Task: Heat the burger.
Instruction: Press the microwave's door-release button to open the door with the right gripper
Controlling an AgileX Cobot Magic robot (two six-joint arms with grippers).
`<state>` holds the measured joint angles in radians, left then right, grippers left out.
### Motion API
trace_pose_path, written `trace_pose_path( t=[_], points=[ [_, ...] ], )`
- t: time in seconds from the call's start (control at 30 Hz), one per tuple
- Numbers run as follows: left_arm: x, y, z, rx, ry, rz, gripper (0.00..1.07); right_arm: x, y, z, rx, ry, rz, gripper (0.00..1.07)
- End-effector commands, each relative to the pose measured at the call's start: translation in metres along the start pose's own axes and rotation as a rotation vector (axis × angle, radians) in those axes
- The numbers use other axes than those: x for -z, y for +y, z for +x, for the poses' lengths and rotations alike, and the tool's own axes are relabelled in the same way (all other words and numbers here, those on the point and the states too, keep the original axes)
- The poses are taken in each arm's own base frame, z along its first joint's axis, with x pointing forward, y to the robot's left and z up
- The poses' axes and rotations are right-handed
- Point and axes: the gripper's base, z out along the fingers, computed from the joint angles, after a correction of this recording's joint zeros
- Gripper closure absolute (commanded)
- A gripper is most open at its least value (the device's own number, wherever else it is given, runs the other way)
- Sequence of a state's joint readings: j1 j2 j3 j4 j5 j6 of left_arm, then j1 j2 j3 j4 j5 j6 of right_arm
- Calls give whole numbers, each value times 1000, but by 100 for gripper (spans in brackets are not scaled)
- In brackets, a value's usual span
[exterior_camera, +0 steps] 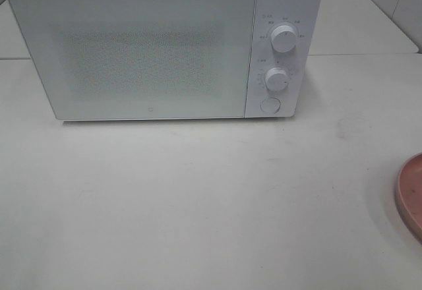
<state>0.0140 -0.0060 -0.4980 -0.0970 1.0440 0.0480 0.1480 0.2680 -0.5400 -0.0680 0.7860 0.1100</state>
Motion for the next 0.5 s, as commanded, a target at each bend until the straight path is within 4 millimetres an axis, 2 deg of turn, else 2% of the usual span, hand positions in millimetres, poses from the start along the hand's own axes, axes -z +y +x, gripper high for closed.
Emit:
trace_pose_path(
  t=[0.03, 0.33, 0.5],
  points=[
    [3, -1, 2, 5, -32, 7, 3, -4, 1, -9, -12, -40, -1, 31],
    [3, -1, 2, 5, -32, 7, 3, -20, 3, -23, -8, -68, -9, 31],
    [3, -1, 2, 5, -32, 7, 3, -35, 5, -33, -5, -75, -14, 31]
  ],
)
